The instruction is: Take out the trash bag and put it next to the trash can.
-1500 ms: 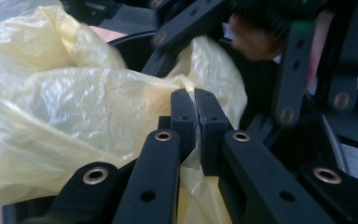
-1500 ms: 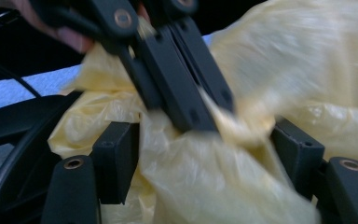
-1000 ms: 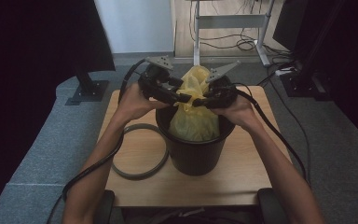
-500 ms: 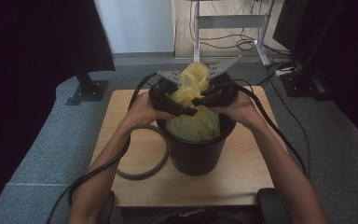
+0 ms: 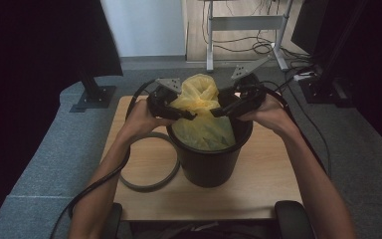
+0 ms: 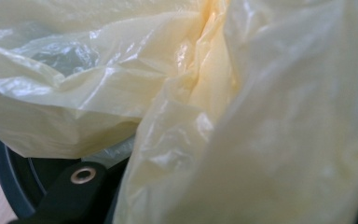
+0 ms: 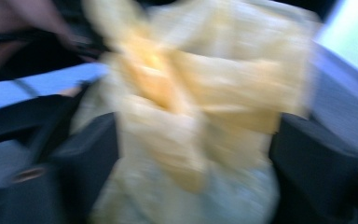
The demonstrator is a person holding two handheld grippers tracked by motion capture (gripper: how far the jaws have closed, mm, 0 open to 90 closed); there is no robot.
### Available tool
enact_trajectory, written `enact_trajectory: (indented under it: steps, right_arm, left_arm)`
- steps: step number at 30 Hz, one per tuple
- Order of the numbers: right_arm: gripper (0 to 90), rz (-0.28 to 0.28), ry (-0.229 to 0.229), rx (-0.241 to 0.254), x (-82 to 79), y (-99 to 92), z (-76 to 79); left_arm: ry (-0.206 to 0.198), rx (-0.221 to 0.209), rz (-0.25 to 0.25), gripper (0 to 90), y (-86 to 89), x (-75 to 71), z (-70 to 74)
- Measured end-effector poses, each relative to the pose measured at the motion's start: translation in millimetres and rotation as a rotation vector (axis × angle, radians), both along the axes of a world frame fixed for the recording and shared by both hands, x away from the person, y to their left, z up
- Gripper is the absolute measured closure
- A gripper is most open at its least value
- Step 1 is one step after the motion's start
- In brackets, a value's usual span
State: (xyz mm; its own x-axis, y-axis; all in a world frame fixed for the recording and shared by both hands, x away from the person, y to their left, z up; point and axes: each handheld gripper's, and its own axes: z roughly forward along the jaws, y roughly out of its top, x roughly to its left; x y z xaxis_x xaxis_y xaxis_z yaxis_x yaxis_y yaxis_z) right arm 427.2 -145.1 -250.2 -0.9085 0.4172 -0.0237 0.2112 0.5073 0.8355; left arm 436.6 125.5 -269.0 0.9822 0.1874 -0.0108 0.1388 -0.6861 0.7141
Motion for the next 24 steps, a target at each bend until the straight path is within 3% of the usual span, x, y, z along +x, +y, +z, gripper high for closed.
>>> enact_trajectory:
  steps: [2, 4, 7, 9, 12, 15, 17, 20, 23, 24]
  right_arm:
    - [3.5, -0.012, -0.004, -0.003, 5.0, -0.8, -1.0]
    - [0.0, 0.016, 0.001, 0.020, 9.7, 2.2, -1.9]
    - [0.0, 0.123, 0.034, 0.037, 13.6, 11.3, -3.8]
    - [1.5, 0.216, 0.044, 0.022, 11.7, 19.4, -5.4]
    - [11.5, 0.304, 0.048, -0.016, 2.9, 29.7, -8.2]
    - [14.1, 0.328, 0.039, -0.068, -4.4, 37.7, -14.0]
    - [14.7, 0.325, 0.028, -0.087, -6.8, 42.4, -17.5]
    - [18.8, 0.318, 0.017, -0.074, -7.5, 48.0, -19.5]
    - [23.0, 0.282, 0.005, -0.061, -7.3, 52.9, -22.3]
    - [27.9, 0.269, -0.004, -0.062, -7.9, 53.6, -23.2]
  left_arm:
    - [-0.005, 0.019, -0.032, 81.3, -1.8, -2.6, 0.2]
    - [-0.006, 0.038, -0.084, 81.2, -8.0, -7.1, 0.4]
    - [-0.020, 0.093, -0.141, 80.8, -21.4, -13.1, 1.3]
    - [-0.031, 0.109, -0.140, 80.2, -27.7, -13.7, 2.9]
    - [-0.029, 0.073, -0.100, 79.7, -28.6, -9.5, 7.8]
    - [-0.009, -0.001, -0.065, 79.7, -25.5, -4.3, 14.9]
    - [-0.013, -0.019, -0.066, 79.6, -27.1, -4.9, 18.6]
    - [-0.023, -0.036, -0.062, 79.0, -33.3, -7.9, 22.4]
    - [-0.005, -0.081, -0.048, 77.3, -37.5, -7.8, 24.7]
    - [0.007, -0.096, -0.048, 76.1, -37.6, -7.0, 24.6]
